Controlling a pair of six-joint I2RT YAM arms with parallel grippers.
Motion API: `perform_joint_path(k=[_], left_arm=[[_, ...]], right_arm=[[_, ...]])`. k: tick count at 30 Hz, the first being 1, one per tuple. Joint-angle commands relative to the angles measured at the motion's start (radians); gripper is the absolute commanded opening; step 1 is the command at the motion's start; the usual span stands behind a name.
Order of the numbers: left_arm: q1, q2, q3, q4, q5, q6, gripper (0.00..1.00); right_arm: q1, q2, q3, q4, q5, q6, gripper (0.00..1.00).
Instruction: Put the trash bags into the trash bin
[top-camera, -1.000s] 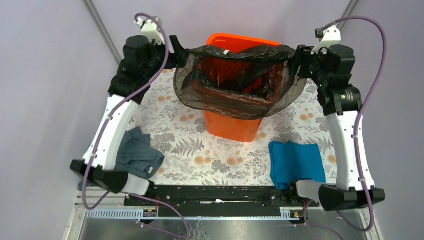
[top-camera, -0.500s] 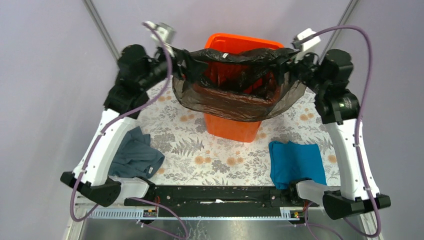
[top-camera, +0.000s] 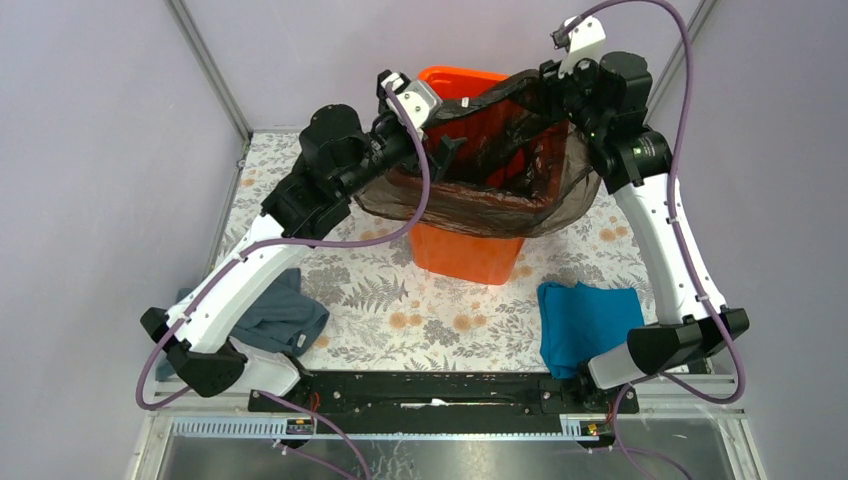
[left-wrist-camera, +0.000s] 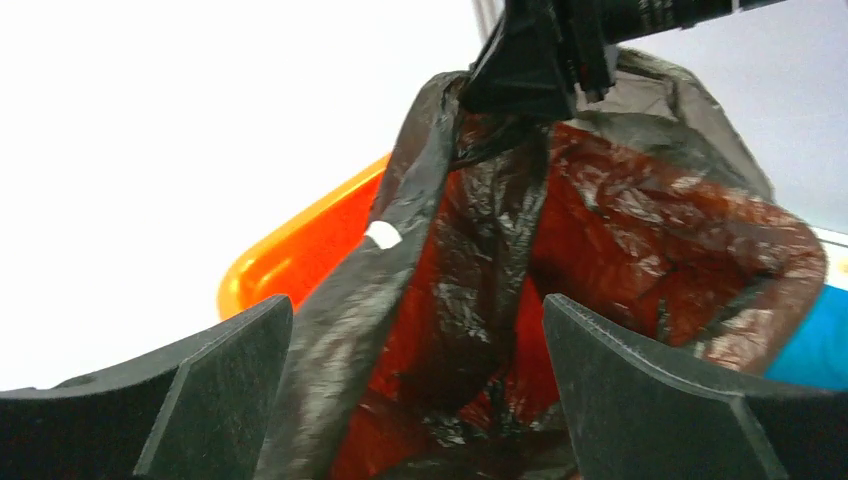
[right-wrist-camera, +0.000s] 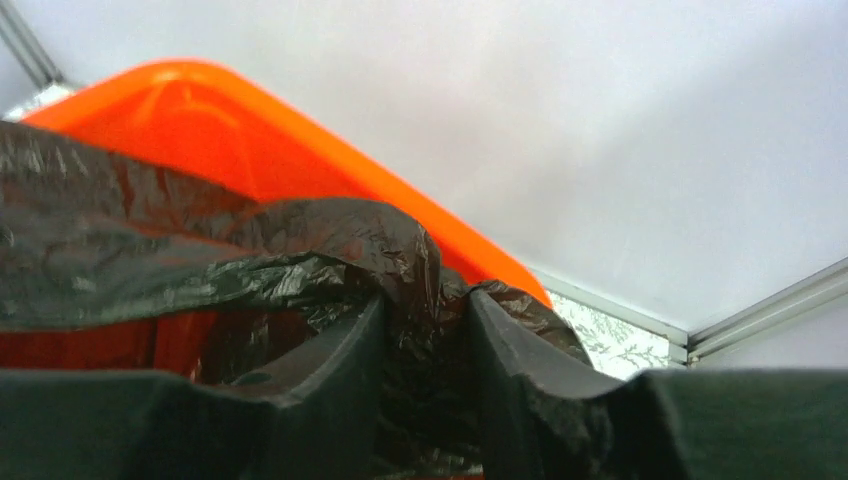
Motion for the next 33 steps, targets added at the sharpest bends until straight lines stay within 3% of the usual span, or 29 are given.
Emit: perform_joint_path(k=[1, 3, 6, 11, 17, 20, 22, 26, 29, 33], left_arm=[[0.009, 0.041, 0.082, 0.051, -0.14, 0.086, 0.99], [0.035, 0.081, 0.15, -0.013, -0.133, 0.102, 0.99], [0.096, 0.123, 0.207, -0.078, -0.011, 0.112, 0.99], [0.105, 0.147, 0.206, -0.151, 0.105, 0.249, 0.99], [0.106, 0.183, 0.208, -0.091, -0.058, 0.238, 0.98], [0.122, 0.216, 0.232, 0.005, -0.209, 0.148, 0.84], [0.149, 0.243, 0.278, 0.0, -0.185, 0.073, 0.76], [0.173, 0.294, 0.362, -0.054, -0.088, -0.009, 0.54], [0.177, 0.31, 0.387, -0.07, -0.038, -0.039, 0.5], [0.187, 0.315, 0.417, -0.074, -0.015, -0.093, 0.48]], right_arm=[[0.005, 0.04, 0.132, -0.012, 0.116, 0.107, 0.33], [0.005, 0.089, 0.2, -0.074, 0.104, 0.14, 0.22], [0.004, 0.157, 0.321, -0.18, 0.079, 0.189, 0.14], [0.003, 0.213, 0.439, -0.291, 0.011, 0.228, 0.14], [0.004, 0.143, 0.338, -0.231, -0.013, 0.213, 0.21], [0.004, 0.105, 0.289, -0.213, -0.019, 0.174, 0.28], [0.003, 0.074, 0.236, -0.185, -0.028, 0.124, 0.33], [0.005, -0.03, 0.11, -0.108, -0.103, -0.043, 0.61], [0.021, -0.117, 0.005, -0.038, -0.175, -0.201, 0.75], [0.095, -0.223, -0.18, 0.081, -0.121, -0.514, 0.92]])
